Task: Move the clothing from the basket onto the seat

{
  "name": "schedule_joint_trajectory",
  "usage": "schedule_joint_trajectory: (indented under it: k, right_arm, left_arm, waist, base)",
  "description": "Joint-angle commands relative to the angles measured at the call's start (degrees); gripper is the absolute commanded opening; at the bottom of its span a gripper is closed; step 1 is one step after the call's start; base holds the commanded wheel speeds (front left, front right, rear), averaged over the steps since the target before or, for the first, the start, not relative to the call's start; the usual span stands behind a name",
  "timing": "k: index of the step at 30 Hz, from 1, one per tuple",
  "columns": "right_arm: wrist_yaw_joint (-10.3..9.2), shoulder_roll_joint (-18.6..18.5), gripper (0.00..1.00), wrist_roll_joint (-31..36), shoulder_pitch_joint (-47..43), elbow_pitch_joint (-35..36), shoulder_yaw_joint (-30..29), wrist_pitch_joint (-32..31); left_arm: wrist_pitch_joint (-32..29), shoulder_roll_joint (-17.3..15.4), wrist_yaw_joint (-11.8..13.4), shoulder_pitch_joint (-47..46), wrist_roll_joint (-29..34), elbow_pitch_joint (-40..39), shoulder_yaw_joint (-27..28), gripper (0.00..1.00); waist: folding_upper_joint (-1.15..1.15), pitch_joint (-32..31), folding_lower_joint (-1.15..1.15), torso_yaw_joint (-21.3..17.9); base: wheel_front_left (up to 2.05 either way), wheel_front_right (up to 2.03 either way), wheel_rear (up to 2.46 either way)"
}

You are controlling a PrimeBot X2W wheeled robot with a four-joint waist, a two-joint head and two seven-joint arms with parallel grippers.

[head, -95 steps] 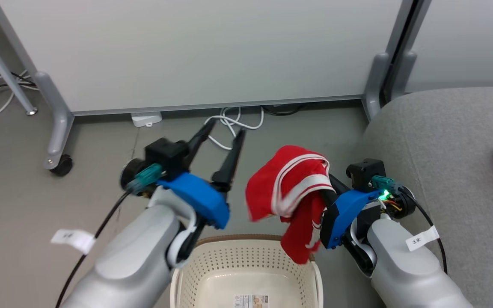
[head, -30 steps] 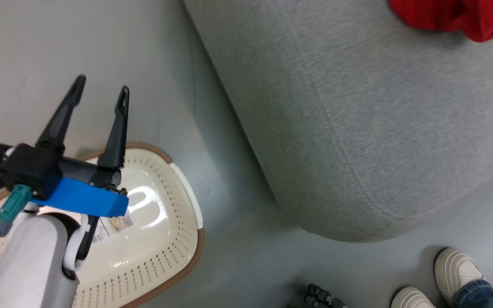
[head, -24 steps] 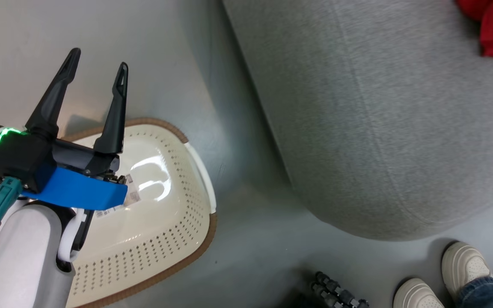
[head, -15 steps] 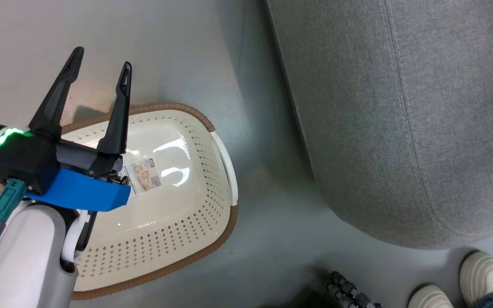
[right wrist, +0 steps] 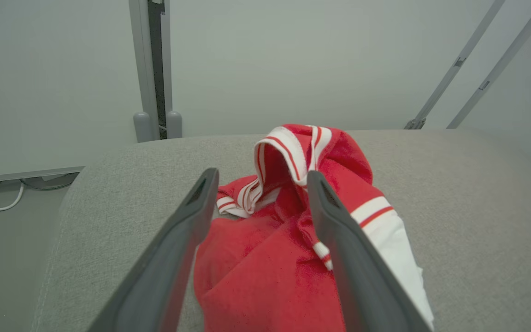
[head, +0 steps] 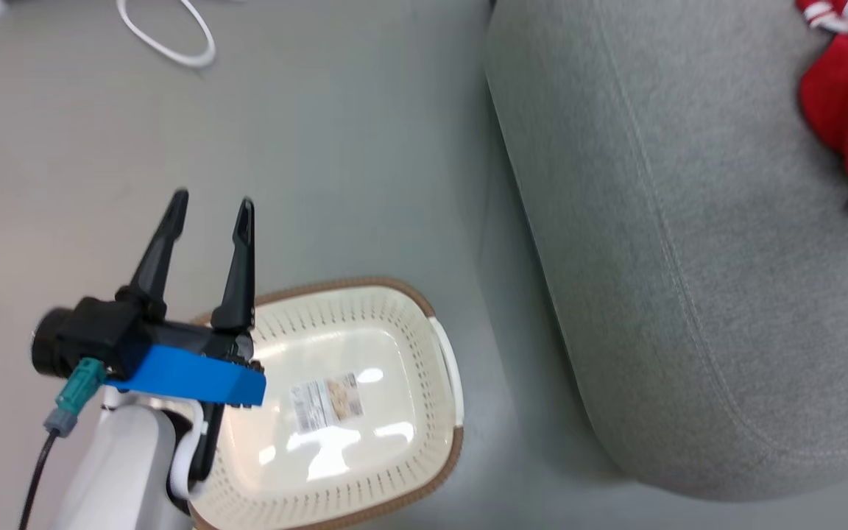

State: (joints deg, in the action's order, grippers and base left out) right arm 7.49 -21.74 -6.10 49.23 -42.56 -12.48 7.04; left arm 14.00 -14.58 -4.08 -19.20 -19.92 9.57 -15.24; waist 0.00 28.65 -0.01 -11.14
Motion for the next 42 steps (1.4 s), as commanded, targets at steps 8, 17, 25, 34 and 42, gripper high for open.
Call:
schedule_joint_trajectory:
  k: [8,17,25,34,42]
  right_arm:
    - [0.01,5.2,1.0,-2.2,-16.8,13.4,6.3,2.3]
    - [0.01,11.5,1.0,-1.6,-31.9,24.1,8.3,2.1]
    - [0.01,16.8,1.0,0.6,-43.5,31.3,11.2,0.9]
    - [0.01,18.7,1.0,2.5,-48.1,33.2,11.3,-0.9]
    - [0.01,18.9,1.0,2.0,-48.5,33.6,10.5,-0.8]
  left_arm:
    - [1.2,3.5,0.4,7.7,-2.2,6.1,4.5,1.0]
    - [1.2,6.2,0.1,14.2,-0.9,6.8,8.9,1.0]
    - [1.2,7.7,-0.4,18.1,0.5,7.8,11.8,1.0]
    - [1.2,8.7,-1.2,21.7,1.6,8.4,14.6,1.0]
    - [1.2,9.8,-1.2,22.7,2.4,8.0,14.7,1.0]
  waist:
    - [0.0,-16.2,0.01,1.1]
    - [0.0,-22.9,0.01,6.1]
    - [0.0,-26.5,0.01,11.2]
    - [0.0,-28.5,0.01,12.9]
    - [0.0,-28.7,0.01,12.8]
  base:
    - [0.0,0.0,0.0]
    - [0.0,0.0,0.0]
    - [0.0,0.0,0.0]
    - [0.0,0.0,0.0]
    - [0.0,0.0,0.0]
